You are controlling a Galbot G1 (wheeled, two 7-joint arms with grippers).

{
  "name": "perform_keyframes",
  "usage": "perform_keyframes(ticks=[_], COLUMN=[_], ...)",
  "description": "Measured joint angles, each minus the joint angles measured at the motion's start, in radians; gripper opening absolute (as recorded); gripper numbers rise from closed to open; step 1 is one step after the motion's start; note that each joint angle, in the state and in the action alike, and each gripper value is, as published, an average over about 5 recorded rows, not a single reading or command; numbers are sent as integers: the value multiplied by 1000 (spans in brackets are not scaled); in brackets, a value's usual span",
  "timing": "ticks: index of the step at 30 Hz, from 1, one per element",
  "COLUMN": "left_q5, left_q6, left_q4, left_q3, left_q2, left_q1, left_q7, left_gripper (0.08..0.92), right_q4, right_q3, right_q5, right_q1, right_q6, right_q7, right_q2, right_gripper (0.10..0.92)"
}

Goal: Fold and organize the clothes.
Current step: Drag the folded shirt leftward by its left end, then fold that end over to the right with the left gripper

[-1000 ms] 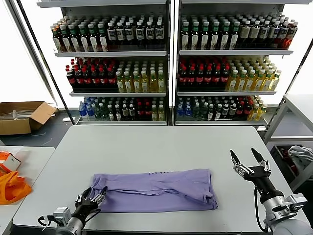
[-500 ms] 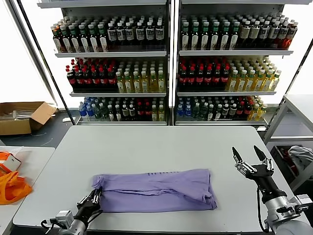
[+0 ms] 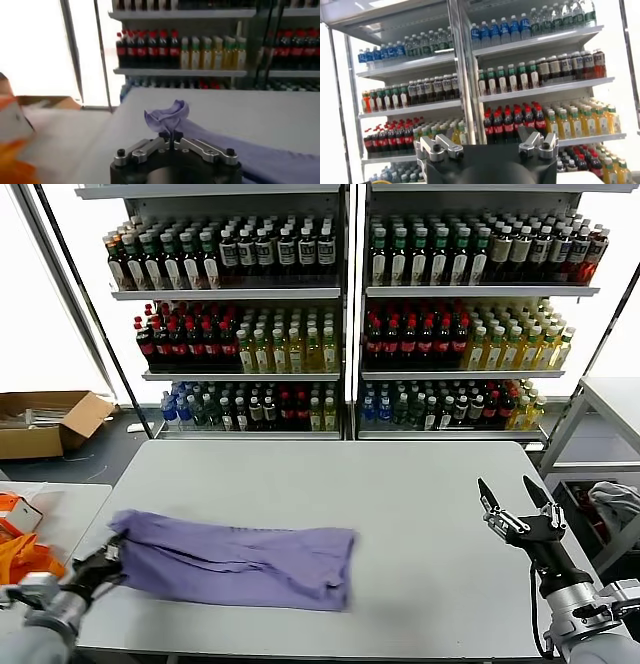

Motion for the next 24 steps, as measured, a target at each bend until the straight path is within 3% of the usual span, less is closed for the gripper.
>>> perform_keyframes(ticks=[5, 10, 15, 24], left_q5=[-40, -66, -56, 39], left_q6=[9, 43, 76, 94], left_q4=[35, -26, -135, -251], left_q3=[-84, -110, -71, 123], left_q2=[85, 91, 19, -146], left_q1=[-10, -21, -23, -21], left_q7=[50, 68, 68, 64], left_gripper=[95, 95, 95, 95], right_q4=[7, 13, 26, 46], right_q3=[6, 11, 10, 12], right_q5=[-7, -18, -30, -46], right_q1=[-7, -17, -28, -51], right_q6=[-7, -11, -17, -22], right_q7=[-3, -6, -11, -19], right_q2=[20, 40, 58, 67], right_gripper=[823, 823, 823, 823])
